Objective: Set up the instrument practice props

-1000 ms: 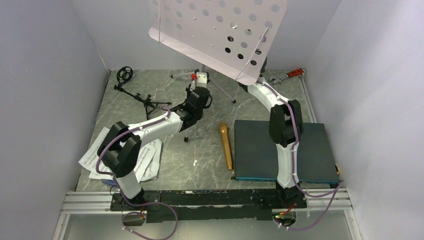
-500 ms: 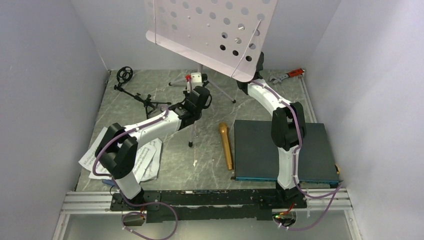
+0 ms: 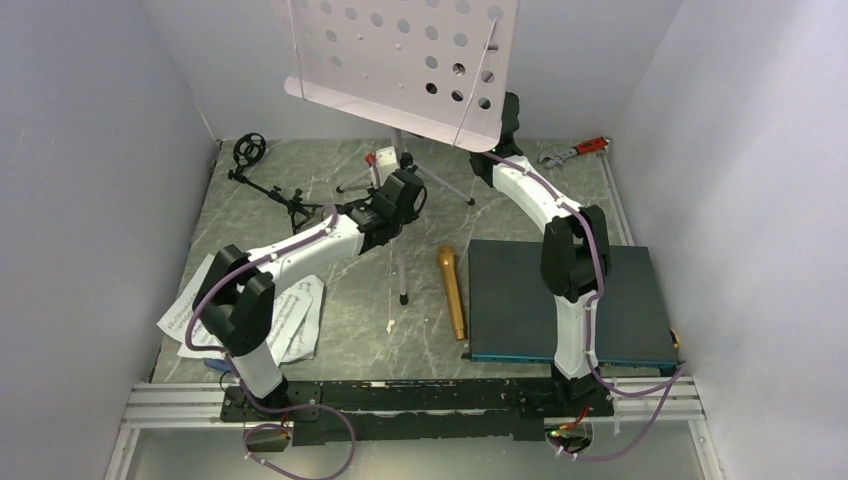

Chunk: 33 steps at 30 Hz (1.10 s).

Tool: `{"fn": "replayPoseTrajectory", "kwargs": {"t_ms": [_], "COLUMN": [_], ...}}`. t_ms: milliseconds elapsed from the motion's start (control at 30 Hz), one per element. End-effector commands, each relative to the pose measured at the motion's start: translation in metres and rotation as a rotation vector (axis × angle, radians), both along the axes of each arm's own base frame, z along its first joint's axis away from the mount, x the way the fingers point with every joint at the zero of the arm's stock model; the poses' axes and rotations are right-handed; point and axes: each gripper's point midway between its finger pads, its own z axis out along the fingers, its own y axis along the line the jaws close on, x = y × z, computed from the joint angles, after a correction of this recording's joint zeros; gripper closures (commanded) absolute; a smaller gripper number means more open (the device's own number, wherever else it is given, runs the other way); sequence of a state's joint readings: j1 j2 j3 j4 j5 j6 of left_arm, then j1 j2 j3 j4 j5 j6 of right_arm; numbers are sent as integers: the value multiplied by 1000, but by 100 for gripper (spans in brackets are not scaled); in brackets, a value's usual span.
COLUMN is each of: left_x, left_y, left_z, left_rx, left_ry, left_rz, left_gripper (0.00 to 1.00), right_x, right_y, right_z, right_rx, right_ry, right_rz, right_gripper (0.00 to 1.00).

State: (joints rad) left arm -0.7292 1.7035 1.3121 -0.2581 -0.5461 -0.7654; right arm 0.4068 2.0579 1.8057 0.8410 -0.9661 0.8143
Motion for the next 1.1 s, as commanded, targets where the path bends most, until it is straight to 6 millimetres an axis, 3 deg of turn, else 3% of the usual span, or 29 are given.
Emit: {"fn": "replayPoseTrajectory", "kwargs": {"t_ms": [0, 133, 267, 433, 733, 867, 1067], "left_x": [15, 6, 3, 0, -3, 0, 6], "left_y": [51, 42, 35, 35, 35, 31, 20], "left_z": [-22, -24, -30, -33, -33, -35, -32], "left_rx": [-46, 14, 2, 12, 13, 8, -10], "left_ry": [47, 49, 66, 72, 85, 86, 100], "left_rz": [343, 352, 348, 350, 358, 339, 325], "left_gripper": [97, 97, 97, 97, 97, 97, 97], "right_x": [1, 1, 1, -2, -2, 1, 2], "right_y": [-25, -26, -27, -33, -55, -69, -94], "right_z": [14, 12, 8, 7, -10, -25, -72], "right_rx": [-11, -20, -34, -42, -74, -104, -180], "right_ry": [118, 119, 130, 124, 161, 190, 302], "right_rz": [19, 0, -20, -55, -212, -306, -437], "right_gripper": [100, 100, 88, 63, 31, 23, 21]}}
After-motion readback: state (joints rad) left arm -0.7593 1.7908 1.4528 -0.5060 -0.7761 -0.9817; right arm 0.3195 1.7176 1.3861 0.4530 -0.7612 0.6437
